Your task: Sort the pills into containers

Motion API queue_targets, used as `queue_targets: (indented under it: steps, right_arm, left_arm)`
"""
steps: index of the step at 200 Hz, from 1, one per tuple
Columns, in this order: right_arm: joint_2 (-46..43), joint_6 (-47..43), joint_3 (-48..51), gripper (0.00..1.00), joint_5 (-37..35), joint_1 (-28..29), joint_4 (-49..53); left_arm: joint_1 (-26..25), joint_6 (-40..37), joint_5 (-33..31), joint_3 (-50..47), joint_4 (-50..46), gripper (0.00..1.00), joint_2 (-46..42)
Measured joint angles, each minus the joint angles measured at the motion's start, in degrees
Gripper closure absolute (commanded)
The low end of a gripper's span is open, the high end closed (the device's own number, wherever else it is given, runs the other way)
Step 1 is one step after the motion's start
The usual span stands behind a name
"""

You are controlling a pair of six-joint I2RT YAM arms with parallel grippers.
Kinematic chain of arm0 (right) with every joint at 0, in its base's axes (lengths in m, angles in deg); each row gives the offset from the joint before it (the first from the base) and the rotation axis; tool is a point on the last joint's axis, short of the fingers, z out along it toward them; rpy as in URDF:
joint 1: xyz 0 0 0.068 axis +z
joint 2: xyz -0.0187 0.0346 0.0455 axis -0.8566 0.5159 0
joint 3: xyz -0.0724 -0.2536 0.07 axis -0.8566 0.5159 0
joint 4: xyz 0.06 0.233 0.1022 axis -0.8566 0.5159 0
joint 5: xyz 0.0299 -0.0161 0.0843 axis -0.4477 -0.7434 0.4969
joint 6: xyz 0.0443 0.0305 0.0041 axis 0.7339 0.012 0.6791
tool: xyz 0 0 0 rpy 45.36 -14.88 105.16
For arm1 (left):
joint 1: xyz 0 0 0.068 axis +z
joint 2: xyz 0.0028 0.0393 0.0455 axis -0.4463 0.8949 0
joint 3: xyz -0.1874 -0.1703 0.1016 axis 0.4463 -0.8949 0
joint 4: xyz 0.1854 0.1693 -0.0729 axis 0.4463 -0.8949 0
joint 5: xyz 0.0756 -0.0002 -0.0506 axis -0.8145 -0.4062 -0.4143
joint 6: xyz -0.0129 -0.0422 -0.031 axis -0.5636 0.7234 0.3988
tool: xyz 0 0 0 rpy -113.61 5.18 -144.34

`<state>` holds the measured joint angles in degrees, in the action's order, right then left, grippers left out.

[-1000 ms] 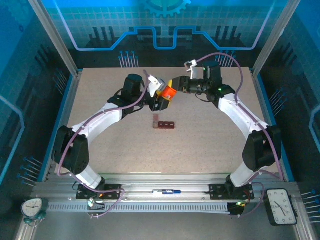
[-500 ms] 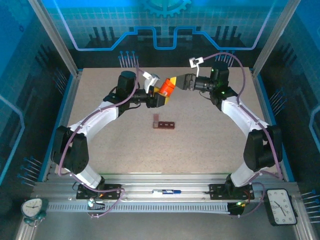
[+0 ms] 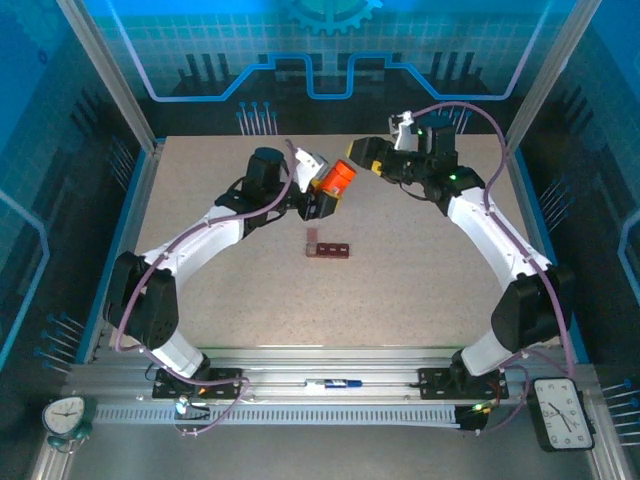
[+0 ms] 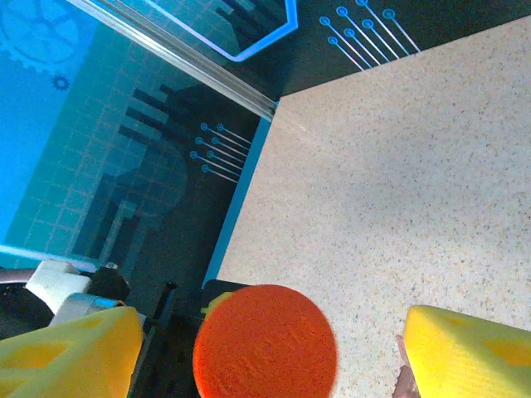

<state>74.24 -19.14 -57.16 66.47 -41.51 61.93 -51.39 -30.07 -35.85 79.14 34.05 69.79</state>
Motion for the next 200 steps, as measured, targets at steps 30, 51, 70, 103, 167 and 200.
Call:
queue_targets:
  steps: [30, 51, 70, 103, 167, 200]
  right_arm:
    - [1.14, -0.24, -1.6, 0.19, -1.44, 1.73, 2.27]
    - [2.29, -0.42, -1.92, 0.2, -1.97, 2.45, 3.37]
    - [2.99, -0.5, -1.92, 0.21, -2.29, 2.86, 4.46]
    - [3.13, -1.05, -1.95, 0.29, -2.47, 3.19, 5.27]
    - [3.61, -1.92, -1.95, 0.53, -2.25, 3.17, 5.18]
    - [3.76, -3.52, -1.92, 0.54, -1.2, 2.8, 4.61]
  left_arm:
    - [-0.81, -1.73, -1.49, 0.0, -0.66, 0.76, 0.2]
    - [-0.87, -2.21, -1.97, 0.0, -1.2, 0.76, 0.33]
    - [-0.9, -2.27, -2.38, 0.0, -1.6, 0.76, 0.33]
    - [-0.9, -2.27, -2.49, 0.0, -1.64, 0.76, 0.33]
    - [-0.9, -2.21, -2.91, 0.0, -1.86, 0.76, 0.44]
    - [-0.87, -2.05, -2.95, 0.0, -1.81, 0.76, 0.52]
